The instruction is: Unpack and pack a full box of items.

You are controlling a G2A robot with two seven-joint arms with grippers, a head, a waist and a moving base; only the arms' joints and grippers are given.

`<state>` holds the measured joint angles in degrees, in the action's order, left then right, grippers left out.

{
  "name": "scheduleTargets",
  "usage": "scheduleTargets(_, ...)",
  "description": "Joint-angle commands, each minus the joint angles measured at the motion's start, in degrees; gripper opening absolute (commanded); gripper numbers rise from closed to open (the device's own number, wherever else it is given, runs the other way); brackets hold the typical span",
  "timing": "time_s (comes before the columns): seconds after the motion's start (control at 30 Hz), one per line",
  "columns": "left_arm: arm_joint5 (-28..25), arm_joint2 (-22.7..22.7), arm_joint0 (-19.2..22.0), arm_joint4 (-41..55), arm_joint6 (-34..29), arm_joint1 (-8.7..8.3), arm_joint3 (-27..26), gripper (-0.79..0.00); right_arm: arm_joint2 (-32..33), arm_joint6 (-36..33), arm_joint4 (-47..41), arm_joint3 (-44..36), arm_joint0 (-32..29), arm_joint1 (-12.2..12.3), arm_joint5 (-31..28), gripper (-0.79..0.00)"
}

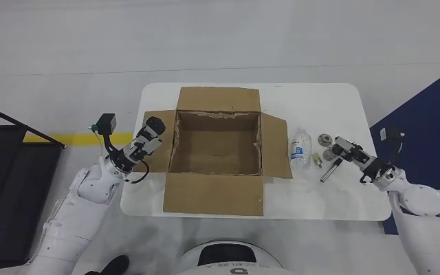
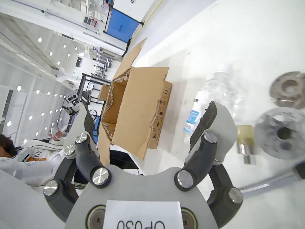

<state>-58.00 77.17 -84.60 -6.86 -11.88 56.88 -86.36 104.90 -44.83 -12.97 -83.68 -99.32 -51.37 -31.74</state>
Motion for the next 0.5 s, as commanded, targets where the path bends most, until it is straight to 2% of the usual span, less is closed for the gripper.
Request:
scheduleTargets(0.0,0.0,0.0,0.0,0.0,0.0,0.0,0.0,0.0,2.6,0.9,-0.3,0.9,-1.9,0.1,-1.4,0.0)
scheduleTargets(0.1,0.0,0.0,0.0,0.0,0.0,0.0,0.0,0.0,6.3,3.2,0.0,1.6,-4.7,0.1,-1.1,0.0)
scheduleTargets(0.2,0.0,0.0,0.0,0.0,0.0,0.0,0.0,0.0,7.7,5.9,4.3,0.7,-5.3,0.2,5.1,0.0)
scheduleTargets(0.37,0.0,0.0,0.0,0.0,0.0,0.0,0.0,0.0,4.0,6.6,17.4,-2.8,-3.3,0.5,16.5,0.0)
scheduleTargets(0.47,0.0,0.0,0.0,0.0,0.0,0.0,0.0,0.0,1.0,6.6,22.3,-4.3,-1.5,0.4,21.0,-0.12)
